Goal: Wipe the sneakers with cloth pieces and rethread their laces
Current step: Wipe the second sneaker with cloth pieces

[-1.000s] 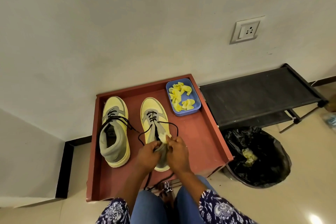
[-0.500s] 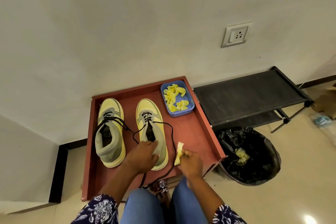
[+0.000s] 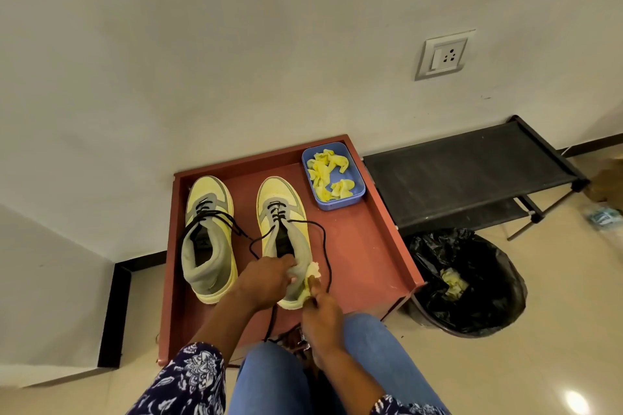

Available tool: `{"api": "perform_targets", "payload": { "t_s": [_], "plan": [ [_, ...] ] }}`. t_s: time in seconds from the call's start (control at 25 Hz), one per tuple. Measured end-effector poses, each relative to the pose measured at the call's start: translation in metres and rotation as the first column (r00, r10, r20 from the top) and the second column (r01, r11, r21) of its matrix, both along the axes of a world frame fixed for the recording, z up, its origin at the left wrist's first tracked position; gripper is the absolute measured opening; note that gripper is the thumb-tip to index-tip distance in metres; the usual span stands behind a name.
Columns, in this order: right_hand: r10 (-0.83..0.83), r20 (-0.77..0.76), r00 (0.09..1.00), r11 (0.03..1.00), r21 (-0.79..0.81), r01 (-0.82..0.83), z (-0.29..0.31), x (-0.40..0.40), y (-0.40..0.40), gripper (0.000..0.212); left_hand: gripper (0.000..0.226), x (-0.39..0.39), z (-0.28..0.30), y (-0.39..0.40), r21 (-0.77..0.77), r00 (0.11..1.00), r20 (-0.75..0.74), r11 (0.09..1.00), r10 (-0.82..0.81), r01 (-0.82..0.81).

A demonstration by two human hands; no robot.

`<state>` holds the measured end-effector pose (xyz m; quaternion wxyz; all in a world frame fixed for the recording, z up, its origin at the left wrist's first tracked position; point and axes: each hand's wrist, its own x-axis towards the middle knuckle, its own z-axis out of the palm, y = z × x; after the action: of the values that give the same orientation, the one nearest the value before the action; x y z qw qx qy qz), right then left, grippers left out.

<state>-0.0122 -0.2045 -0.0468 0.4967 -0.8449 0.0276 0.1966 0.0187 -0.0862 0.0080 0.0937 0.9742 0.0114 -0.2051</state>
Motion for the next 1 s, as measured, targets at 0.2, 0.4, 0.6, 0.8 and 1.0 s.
{"api": "perform_targets", "payload": {
  "t_s": [0.2,0.4,0.6,0.8,1.0],
  "plan": [
    [-0.178,-0.021,0.984,0.984,-0.014,0.178,-0.014,-0.002,0.007,0.022,0.03,0.006,-0.002,-0.002,-0.093,0.995,-0.008,0.99,0.102,-0.103],
    [-0.329,-0.173,0.928,0.943,-0.002,0.334,-0.018,0.021,0.006,0.021,0.032,0.009,-0.007,-0.004,-0.189,0.981,0.003,0.963,0.195,-0.191],
    [-0.385,-0.199,0.901,0.905,0.112,0.411,-0.004,0.019,0.013,0.027,0.031,0.008,-0.01,-0.003,-0.21,0.977,0.027,0.957,0.21,-0.2],
    [-0.386,-0.173,0.906,0.91,0.089,0.405,-0.017,0.013,0.012,0.022,0.032,0.007,-0.014,-0.002,-0.251,0.973,0.01,0.943,0.23,-0.22],
    [-0.413,-0.144,0.899,0.897,0.109,0.429,-0.006,0.016,0.014,0.024,0.03,0.009,-0.013,-0.002,-0.25,0.972,0.037,0.944,0.231,-0.214]
  ]
}}
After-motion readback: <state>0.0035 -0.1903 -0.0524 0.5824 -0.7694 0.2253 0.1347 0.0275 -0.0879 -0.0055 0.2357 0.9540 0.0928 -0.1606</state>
